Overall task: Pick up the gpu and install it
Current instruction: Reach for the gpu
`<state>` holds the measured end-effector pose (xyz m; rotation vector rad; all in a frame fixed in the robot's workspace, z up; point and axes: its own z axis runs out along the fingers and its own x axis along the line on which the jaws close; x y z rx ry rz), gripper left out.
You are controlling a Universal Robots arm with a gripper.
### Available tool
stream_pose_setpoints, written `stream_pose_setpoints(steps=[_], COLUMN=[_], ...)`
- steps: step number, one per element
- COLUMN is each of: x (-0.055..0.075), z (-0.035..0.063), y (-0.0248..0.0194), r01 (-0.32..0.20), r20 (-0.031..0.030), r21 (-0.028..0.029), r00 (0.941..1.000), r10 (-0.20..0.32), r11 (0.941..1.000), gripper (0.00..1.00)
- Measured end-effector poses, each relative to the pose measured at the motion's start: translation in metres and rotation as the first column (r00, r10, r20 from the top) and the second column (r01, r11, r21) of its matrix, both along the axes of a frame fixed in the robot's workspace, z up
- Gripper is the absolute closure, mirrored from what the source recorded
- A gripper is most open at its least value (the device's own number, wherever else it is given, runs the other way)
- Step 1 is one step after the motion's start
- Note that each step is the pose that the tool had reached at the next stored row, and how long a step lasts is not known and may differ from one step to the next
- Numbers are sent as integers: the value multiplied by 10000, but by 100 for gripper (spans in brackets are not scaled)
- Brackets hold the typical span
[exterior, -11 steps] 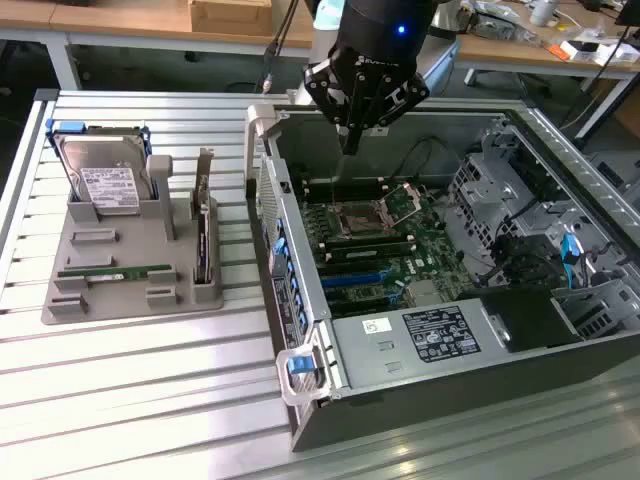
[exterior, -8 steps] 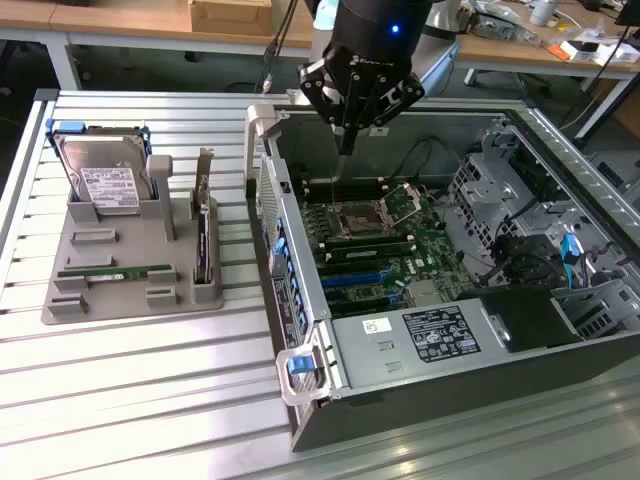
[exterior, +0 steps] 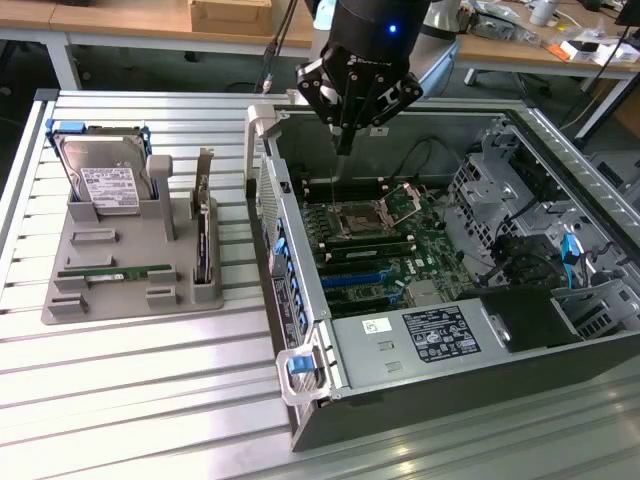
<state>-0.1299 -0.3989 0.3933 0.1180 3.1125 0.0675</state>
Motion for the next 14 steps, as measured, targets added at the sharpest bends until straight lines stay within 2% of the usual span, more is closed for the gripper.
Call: stream_pose_setpoints(steps=[14], x=[-92], z=[0], y=[-2], r01=[0], r20=[1], r21=[0], r00=[10000], r10=[0], r11=[10000], gripper=[89])
